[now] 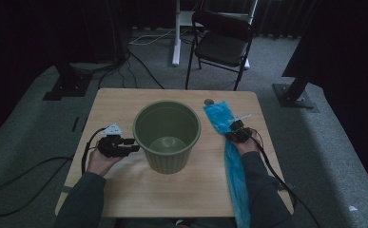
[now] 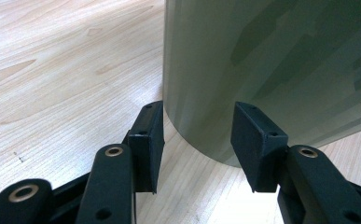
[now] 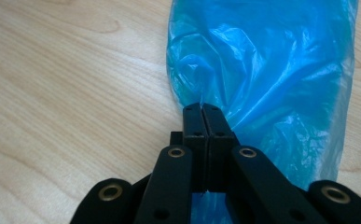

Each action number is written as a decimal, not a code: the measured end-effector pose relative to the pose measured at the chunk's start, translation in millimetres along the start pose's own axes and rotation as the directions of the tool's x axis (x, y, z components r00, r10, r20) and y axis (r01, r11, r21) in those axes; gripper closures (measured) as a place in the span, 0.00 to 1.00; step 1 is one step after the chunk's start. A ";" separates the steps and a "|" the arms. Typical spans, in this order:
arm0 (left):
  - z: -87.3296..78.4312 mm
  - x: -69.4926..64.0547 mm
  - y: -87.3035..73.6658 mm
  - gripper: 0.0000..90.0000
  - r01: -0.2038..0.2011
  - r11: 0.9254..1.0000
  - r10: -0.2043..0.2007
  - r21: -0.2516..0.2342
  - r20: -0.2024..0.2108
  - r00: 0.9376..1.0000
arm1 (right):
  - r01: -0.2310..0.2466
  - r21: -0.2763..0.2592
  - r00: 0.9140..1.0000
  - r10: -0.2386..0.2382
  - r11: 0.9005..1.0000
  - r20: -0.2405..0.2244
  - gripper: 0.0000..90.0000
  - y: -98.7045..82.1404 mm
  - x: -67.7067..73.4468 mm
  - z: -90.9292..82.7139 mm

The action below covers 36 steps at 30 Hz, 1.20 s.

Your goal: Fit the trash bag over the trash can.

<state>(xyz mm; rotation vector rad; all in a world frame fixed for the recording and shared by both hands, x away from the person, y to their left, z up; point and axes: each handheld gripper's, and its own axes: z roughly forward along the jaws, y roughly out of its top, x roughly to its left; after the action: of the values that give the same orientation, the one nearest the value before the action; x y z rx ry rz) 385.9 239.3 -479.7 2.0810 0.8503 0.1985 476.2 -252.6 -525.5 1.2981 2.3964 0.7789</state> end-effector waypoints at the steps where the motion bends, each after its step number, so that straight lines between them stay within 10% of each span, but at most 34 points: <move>1: 0.1 -0.1 0.1 0.60 0.000 1.000 0.000 0.000 -0.001 1.000 | 0.010 0.000 1.000 -0.010 1.000 -0.003 0.99 0.0 0.5 -0.9; 19: -0.4 -0.4 0.3 0.60 -0.005 1.000 0.005 -0.005 0.004 1.000 | 0.094 -0.080 0.994 -0.098 0.992 -0.051 0.99 12.4 6.2 -37.1; 36: -0.5 0.4 1.3 0.60 -0.001 1.000 0.001 -0.018 0.001 1.000 | 0.155 -0.212 0.979 -0.179 0.965 -0.100 0.99 39.4 9.4 -92.4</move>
<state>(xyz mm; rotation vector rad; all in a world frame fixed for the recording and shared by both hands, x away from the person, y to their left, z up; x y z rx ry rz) 386.6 239.4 -478.5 2.0645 0.8435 0.2049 451.2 -256.4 -427.8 0.9813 2.4036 1.0445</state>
